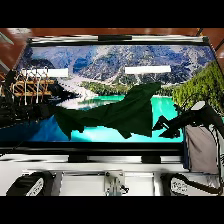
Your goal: Fold the shirts.
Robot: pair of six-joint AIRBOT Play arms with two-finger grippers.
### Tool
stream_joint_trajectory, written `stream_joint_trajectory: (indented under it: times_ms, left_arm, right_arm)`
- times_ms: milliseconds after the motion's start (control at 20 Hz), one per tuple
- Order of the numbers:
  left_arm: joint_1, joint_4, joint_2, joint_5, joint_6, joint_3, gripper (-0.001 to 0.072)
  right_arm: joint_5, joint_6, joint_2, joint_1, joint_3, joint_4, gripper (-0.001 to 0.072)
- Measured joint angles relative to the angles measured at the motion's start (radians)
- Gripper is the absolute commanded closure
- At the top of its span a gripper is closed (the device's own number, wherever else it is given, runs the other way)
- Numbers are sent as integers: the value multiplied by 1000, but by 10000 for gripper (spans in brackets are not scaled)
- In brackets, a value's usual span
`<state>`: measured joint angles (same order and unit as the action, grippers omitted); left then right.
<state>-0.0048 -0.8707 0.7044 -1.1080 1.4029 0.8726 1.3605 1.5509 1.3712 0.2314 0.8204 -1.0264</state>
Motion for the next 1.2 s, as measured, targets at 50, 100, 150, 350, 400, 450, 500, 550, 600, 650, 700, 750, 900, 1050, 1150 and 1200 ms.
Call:
stream_joint_trajectory:
  times_ms: [50,100,150,350,400,450,500,550,600,650,700,750,900,1050,1150,1200]
  left_arm:
    - [0,0,1,2,0,0,671]
    - [0,0,1,6,-1,0,671]
    - [0,0,1,10,-2,0,671]
    - [0,0,1,20,-3,0,671]
    - [0,0,1,21,-3,0,671]
    - [0,0,1,22,-3,0,671]
    - [0,0,2,23,-3,1,671]
    - [0,0,2,26,-8,4,671]
    - [0,-1,2,29,-18,13,671]
    - [0,-1,2,36,-27,31,671]
    - [0,-1,2,50,-33,58,671]
    - [0,-1,2,67,-38,102,671]
    - [0,1,2,144,-46,307,671]
    - [0,6,2,251,-50,590,671]
    - [0,7,-1,312,-46,777,671]
    - [0,7,-5,333,-41,865,671]
  right_arm:
    - [-26,0,8,-1,-13,11,131]
    - [-46,2,17,-6,-21,19,131]
    - [-64,5,30,-20,-29,28,131]
    - [-123,17,78,-98,-40,81,413]
    - [-159,17,86,-119,-42,84,641]
    - [-187,21,96,-133,-42,105,640]
    - [-212,15,97,-145,-37,114,640]
    - [-232,-1,97,-154,-24,126,640]
    - [-253,-24,86,-158,-3,115,640]
    - [-253,-49,65,-159,32,109,640]
    - [-230,-78,33,-163,79,117,640]
    - [-197,-111,-8,-169,143,137,640]
    - [-153,-192,-153,-169,424,107,641]
    - [-158,-208,-290,-171,802,-1,641]
    - [-189,-169,-369,-171,1030,-87,641]
    - [-202,-146,-409,-172,1113,-125,641]
